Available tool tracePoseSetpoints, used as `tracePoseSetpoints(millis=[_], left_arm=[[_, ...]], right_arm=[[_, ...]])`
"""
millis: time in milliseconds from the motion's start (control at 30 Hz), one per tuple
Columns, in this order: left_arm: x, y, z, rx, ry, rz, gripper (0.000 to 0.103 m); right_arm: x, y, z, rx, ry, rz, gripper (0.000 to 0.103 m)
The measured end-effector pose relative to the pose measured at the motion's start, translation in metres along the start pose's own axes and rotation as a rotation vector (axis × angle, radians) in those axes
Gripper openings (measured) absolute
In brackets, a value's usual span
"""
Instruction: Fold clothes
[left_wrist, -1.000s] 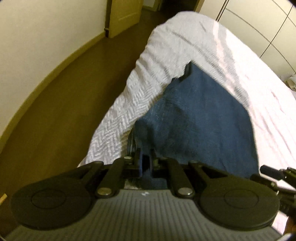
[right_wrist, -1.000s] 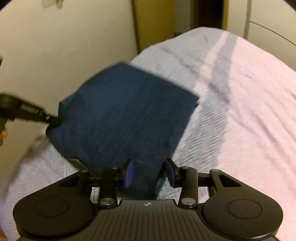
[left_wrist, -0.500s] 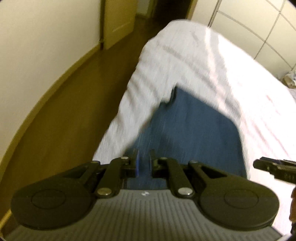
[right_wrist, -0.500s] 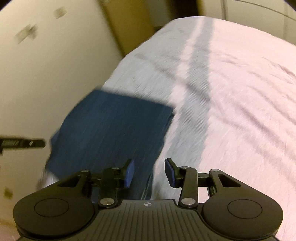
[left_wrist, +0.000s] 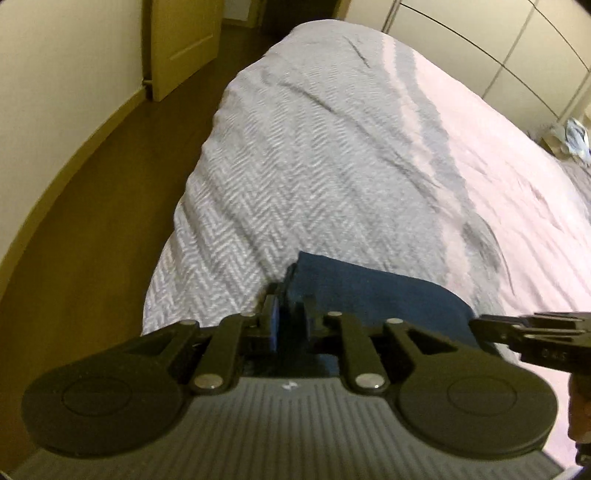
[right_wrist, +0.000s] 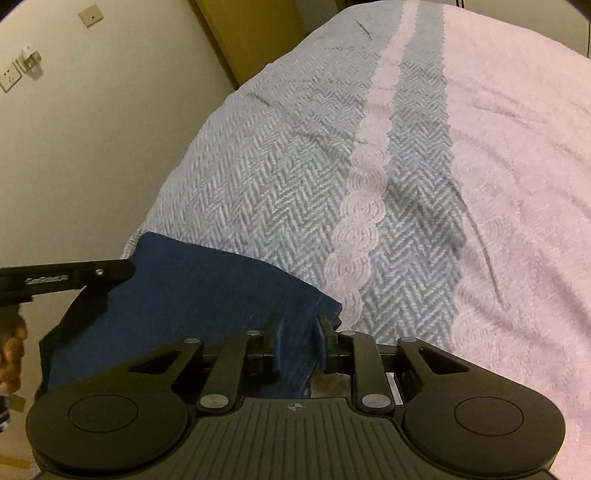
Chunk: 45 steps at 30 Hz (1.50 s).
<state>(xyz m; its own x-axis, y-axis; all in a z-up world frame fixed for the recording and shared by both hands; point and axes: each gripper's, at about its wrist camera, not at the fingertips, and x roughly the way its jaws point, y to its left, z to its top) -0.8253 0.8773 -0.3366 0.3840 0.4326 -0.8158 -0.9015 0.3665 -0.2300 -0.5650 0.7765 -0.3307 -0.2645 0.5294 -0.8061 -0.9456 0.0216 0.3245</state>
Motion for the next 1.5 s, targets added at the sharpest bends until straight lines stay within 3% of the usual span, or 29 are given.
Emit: tracePoseSetpoints(millis=[167, 200, 400, 500, 633, 767, 867, 933, 1133, 1267, 1500], left_arm=[[-0.028, 0.012, 0.0, -0.098, -0.026, -0.04, 0.02], [-0.041, 0.01, -0.001, -0.098, -0.035, -0.033, 0.013], [-0.113, -0.009, -0.033, -0.1, -0.048, -0.002, 0.012], [-0.115, -0.01, -0.056, -0.119, -0.023, 0.004, 0.01], [-0.083, -0.003, -0.078, -0.132, 0.043, 0.097, 0.003], [-0.094, -0.009, -0.08, -0.148, 0.049, 0.135, 0.003], [-0.12, -0.02, -0.08, -0.143, 0.073, 0.181, 0.015], [-0.142, -0.029, -0.083, -0.167, 0.081, 0.208, 0.036], [-0.199, -0.067, -0.107, -0.216, 0.105, 0.274, 0.04], [-0.231, -0.099, -0.128, -0.219, 0.108, 0.292, 0.044], [-0.288, -0.167, -0.162, -0.26, 0.057, 0.401, 0.051]], right_arm=[[-0.031, -0.003, 0.0, 0.007, -0.023, 0.022, 0.022], [-0.042, -0.001, -0.003, -0.001, -0.033, 0.021, 0.022], [-0.098, 0.019, -0.054, -0.114, 0.032, 0.079, 0.022], [-0.104, 0.036, -0.078, -0.178, 0.076, 0.072, 0.022], [-0.08, 0.047, -0.101, -0.213, 0.113, 0.05, 0.022], [-0.083, 0.054, -0.099, -0.2, 0.122, 0.021, 0.022], [-0.109, 0.054, -0.099, -0.19, 0.105, 0.037, 0.022], [-0.123, 0.055, -0.103, -0.172, 0.128, 0.037, 0.022], [-0.154, 0.066, -0.113, -0.17, 0.169, 0.007, 0.029], [-0.185, 0.076, -0.119, -0.217, 0.135, 0.027, 0.034], [-0.247, 0.07, -0.129, -0.283, 0.105, 0.072, 0.041]])
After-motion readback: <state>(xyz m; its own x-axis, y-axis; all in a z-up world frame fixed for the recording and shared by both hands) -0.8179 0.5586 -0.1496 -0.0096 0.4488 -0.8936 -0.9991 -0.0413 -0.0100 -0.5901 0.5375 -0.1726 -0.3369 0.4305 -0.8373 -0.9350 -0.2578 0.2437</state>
